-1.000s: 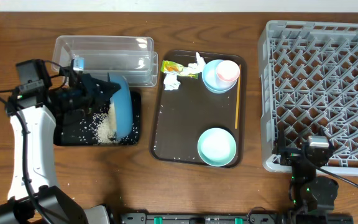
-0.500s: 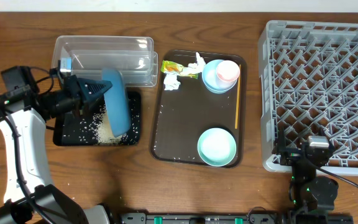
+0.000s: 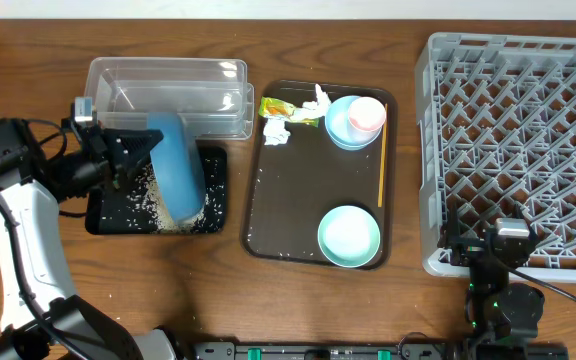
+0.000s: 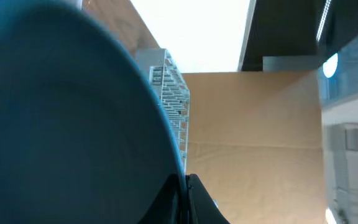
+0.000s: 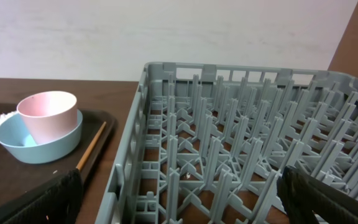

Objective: Sort waste into correct bins and load items into the dishwasher rack
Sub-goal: 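Tilt the blue plate with the left gripper to dump rice onto black tray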

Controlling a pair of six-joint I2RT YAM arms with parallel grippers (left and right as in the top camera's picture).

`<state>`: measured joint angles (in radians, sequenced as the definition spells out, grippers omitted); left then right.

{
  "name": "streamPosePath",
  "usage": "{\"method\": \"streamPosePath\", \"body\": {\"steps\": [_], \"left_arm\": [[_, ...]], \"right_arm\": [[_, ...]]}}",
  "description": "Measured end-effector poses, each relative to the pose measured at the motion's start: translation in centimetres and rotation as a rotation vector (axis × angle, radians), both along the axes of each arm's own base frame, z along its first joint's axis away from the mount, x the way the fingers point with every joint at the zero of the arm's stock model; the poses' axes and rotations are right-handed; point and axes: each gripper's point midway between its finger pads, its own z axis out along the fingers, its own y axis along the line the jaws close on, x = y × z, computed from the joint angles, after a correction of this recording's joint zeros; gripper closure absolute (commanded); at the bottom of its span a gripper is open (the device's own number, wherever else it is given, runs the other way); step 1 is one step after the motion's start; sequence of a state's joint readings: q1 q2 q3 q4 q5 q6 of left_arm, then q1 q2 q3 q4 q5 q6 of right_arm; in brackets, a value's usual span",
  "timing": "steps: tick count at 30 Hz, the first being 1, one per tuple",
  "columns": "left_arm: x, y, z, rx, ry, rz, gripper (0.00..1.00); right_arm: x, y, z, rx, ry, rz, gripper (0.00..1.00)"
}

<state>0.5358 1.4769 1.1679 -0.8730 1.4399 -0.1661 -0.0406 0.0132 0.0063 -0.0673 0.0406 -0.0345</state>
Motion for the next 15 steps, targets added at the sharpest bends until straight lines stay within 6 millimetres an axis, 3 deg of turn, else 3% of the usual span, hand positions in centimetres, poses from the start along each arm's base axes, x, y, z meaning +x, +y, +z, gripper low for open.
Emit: {"method": "streamPosePath", "body": {"steps": [15], "left_arm": [[-0.48, -0.16, 0.63, -0.051, -0.002, -0.007, 0.94]], "right_arm": [[0.0, 0.0, 0.01, 0.0, 0.0, 0.0, 0.01]]}}
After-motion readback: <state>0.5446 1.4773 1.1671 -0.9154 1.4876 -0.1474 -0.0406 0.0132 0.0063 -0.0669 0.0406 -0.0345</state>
